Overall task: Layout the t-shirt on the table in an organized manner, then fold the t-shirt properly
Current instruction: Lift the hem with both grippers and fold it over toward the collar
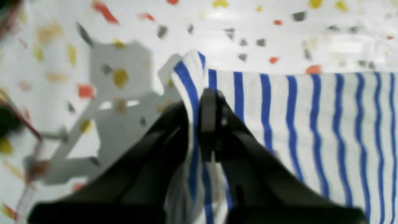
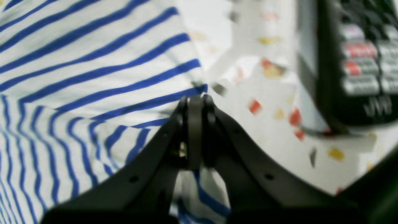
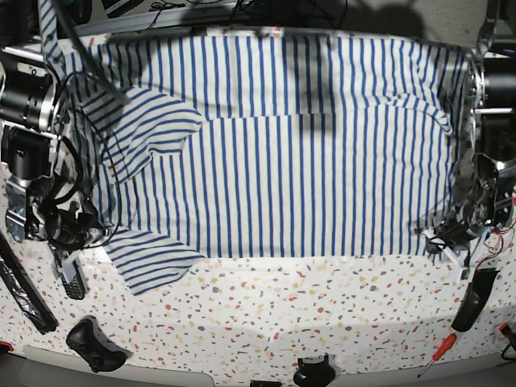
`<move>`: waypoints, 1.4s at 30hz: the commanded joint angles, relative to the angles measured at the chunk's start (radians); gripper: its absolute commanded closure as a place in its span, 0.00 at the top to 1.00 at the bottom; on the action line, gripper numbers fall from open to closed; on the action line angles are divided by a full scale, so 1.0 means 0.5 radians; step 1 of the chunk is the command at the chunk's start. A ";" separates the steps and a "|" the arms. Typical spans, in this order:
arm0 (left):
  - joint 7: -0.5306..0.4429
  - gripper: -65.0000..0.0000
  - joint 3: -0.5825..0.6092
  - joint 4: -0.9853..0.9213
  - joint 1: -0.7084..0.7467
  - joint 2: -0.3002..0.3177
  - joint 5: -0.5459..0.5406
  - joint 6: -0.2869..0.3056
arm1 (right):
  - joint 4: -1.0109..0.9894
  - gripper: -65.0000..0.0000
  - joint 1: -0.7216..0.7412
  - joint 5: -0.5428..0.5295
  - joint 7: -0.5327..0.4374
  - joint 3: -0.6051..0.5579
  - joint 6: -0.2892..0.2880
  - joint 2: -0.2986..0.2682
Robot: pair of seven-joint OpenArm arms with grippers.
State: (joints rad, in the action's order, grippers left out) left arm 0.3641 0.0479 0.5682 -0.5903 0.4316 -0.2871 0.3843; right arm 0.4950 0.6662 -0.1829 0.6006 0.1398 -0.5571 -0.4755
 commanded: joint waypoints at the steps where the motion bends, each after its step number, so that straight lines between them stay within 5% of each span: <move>1: -0.056 0.00 -0.004 0.030 -0.092 0.031 0.023 -0.005 | 0.031 0.00 0.111 -0.016 -0.039 0.008 -0.008 -0.034; 14: 0.097 0.00 -0.004 0.030 -0.314 0.031 -0.047 -0.005 | 0.031 0.00 0.362 -0.018 -0.038 0.008 -0.011 -0.034; 18: 0.195 0.00 -0.004 0.032 -0.315 0.031 -0.150 0.017 | 0.031 0.00 0.349 -0.021 -0.040 0.008 -0.282 -0.036; 26: 0.429 0.00 -0.005 0.120 -0.292 0.102 -0.395 0.137 | 0.037 0.00 0.345 -0.182 0.005 0.008 -0.282 -0.082; 33: 0.619 0.00 -0.005 0.583 -0.014 0.241 -0.628 0.147 | 0.205 0.00 0.201 -0.347 0.080 0.008 -0.282 -0.140; 42: 0.752 0.00 -0.059 1.404 0.508 0.301 -0.646 0.061 | 1.052 0.00 -0.367 -0.620 0.388 0.050 -0.282 -0.140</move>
State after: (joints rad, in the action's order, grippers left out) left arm 0.7624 0.0311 1.2583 -0.3092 0.5629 -0.6014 0.4149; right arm 1.0073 0.4492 -0.4751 0.8135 0.1566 -0.6945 -0.5247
